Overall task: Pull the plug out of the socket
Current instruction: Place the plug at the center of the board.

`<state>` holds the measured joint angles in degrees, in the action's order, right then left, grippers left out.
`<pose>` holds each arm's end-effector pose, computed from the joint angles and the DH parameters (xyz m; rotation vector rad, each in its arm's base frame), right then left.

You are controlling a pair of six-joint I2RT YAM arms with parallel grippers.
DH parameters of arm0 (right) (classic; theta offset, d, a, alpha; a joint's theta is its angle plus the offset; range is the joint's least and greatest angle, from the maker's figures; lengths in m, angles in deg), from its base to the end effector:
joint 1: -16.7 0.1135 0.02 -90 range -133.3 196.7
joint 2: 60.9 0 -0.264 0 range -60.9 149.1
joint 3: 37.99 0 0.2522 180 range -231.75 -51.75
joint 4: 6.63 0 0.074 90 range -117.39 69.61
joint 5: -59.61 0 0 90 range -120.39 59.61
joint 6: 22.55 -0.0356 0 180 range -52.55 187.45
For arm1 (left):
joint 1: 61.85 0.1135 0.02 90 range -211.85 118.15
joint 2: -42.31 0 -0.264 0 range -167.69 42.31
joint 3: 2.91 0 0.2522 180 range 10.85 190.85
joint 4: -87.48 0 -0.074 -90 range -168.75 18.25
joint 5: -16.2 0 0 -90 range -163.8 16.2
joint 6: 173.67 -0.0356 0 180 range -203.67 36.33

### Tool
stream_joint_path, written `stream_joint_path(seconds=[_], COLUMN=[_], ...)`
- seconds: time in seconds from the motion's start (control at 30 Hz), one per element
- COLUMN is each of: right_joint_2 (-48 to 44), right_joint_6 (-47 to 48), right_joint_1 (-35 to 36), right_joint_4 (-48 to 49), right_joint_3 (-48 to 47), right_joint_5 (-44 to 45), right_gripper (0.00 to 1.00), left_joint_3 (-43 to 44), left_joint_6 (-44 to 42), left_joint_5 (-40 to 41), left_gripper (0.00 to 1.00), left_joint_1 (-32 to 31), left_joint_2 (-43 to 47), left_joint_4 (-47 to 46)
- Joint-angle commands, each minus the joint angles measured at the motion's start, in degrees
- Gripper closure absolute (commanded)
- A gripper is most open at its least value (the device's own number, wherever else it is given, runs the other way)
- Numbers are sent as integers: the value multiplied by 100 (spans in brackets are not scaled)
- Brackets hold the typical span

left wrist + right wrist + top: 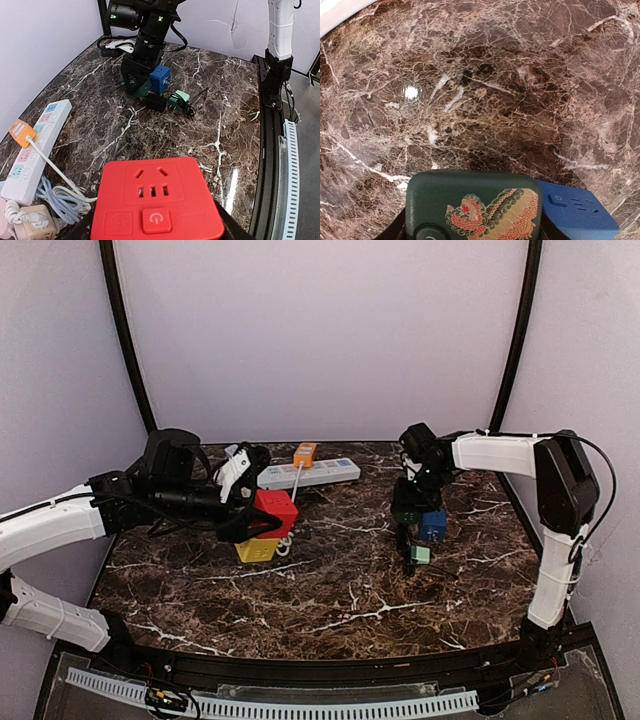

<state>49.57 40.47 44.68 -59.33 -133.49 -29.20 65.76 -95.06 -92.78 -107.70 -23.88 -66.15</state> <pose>0.3515 0.1859 0.1943 -0.0185 2.7774 0.2274 0.1755 -0.1974 0.3223 1.1623 1.6706 -0.7130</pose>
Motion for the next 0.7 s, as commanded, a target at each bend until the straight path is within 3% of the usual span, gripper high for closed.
stream_joint_path(seconds=[0.0,0.23,0.47,0.67], right_joint_2=[-79,-181,-603,-1517], right_joint_6=[62,114,132,23], right_joint_1=[-36,-34,-35,28], right_joint_4=[18,9,-1,101], right_joint_3=[-115,-126,-149,25], right_joint_5=[19,30,-97,-734], right_gripper=[43,25,20,17], left_joint_3=[-9,-7,-8,-53], left_joint_6=[-66,-73,-83,-38], left_joint_5=[-17,-17,-17,-210], left_gripper=[99,99,99,99], left_joint_1=[-38,-54,-78,-81], left_joint_2=[107,109,128,125], left_joint_4=[-119,-111,-113,-298])
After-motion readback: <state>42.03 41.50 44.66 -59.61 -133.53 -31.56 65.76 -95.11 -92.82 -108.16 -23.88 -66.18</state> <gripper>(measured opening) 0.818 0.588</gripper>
